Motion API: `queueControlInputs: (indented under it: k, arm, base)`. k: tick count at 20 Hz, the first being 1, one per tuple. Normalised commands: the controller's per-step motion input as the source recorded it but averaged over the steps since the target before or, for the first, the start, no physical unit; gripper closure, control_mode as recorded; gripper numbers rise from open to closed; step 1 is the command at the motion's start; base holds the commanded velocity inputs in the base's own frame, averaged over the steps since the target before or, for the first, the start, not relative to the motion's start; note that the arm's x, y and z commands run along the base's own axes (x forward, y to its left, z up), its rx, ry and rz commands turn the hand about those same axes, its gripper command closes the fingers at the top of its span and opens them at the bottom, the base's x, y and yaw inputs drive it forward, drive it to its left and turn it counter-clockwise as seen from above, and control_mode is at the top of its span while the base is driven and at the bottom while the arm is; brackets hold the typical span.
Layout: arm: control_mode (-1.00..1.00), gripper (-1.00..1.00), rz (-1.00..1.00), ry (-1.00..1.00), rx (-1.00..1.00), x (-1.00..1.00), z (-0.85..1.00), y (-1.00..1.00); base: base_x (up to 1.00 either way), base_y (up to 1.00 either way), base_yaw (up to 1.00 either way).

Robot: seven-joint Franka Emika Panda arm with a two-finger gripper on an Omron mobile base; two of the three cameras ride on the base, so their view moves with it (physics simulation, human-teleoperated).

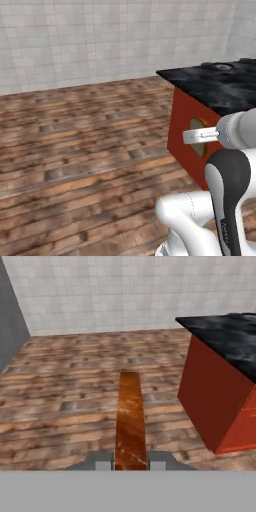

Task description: Start the toaster. Once the lever pops up, take the bread to the plate on the dining counter.

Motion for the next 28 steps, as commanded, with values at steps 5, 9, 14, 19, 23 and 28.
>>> queueControlInputs:
  k: [5, 9, 14, 19, 23, 28]
  arm:
    - [1.0, 1.0, 0.0, 0.0, 0.0, 0.0, 0.0, 0.0]
    - [1.0, 1.0, 0.0, 0.0, 0.0, 0.0, 0.0, 0.0]
    - [1.0, 1.0, 0.0, 0.0, 0.0, 0.0, 0.0, 0.0]
    - [1.0, 1.0, 0.0, 0.0, 0.0, 0.0, 0.0, 0.0]
    - [1.0, 1.0, 0.0, 0.0, 0.0, 0.0, 0.0, 0.0]
    - [1.0, 1.0, 0.0, 0.0, 0.0, 0.0, 0.0, 0.0]
  base:
    - [0.74, 0.81, -0.27]
    - [0.81, 0.8, -0.28]
    - [0.76, 0.63, -0.33]
    - [0.65, 0.63, -0.34]
    - [0.49, 0.67, -0.38]
    - [0.19, 0.89, -0.44]
